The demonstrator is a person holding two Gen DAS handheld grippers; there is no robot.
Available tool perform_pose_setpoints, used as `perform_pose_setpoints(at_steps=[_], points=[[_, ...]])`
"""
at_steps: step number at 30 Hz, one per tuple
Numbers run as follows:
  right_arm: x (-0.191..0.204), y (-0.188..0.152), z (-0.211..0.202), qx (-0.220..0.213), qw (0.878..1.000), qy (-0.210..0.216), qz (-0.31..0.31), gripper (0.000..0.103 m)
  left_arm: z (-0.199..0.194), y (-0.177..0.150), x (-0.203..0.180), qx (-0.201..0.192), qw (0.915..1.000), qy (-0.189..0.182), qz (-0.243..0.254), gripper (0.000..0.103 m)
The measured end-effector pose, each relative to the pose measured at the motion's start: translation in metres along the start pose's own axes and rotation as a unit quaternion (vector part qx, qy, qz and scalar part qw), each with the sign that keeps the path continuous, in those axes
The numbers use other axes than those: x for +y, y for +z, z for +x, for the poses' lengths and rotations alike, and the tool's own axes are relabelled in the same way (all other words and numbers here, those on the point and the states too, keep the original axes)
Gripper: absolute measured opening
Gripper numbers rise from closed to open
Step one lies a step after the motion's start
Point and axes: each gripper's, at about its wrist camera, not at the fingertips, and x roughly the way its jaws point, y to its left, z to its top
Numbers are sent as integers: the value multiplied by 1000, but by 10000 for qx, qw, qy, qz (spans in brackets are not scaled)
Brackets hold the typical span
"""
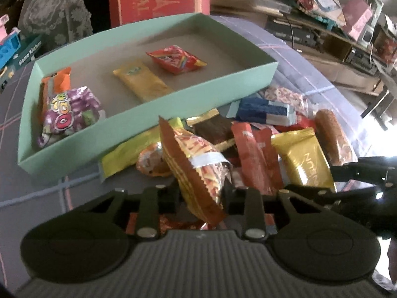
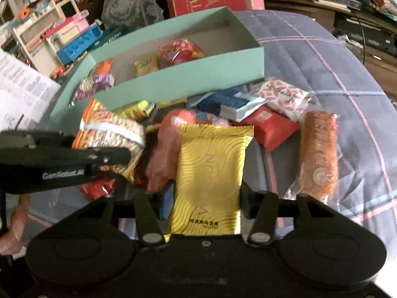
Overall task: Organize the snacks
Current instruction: 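Grasp the striped chip bag with left gripper while right grasps yellow bar, then drop both packets into the green tray and open both grippers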
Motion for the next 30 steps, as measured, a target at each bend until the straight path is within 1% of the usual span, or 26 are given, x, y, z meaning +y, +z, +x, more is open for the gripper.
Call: perform_pose_setpoints(at_steps=[5,8,12,16,20,24,30], points=[[-1,12,-15,-125,9999,109,38,51,-22,5,17,-168,9995,-66,-267,29],[0,26,-27,-270,9995,185,3,51,-36,15,25,-339,9988,-88,-351,29],[-1,56,-36,-502,9984,258,-45,51,-50,38,42,-536,9968,-112,-579,29],[1,93,-37,-732,9969,261,-150,51,-53,68,62,-714,9946,15,-754,29],[-1,130,-24,-823,9962,277,-116,51,-42,102,86,-748,9919,122,-1016,29],[-3,167,-3,-774,9965,281,-102,51,-18,133,110,-674,9904,266,-1181,29],[-2,210,43,-667,9974,152,-237,51,21,166,145,-594,9873,509,-1382,30]])
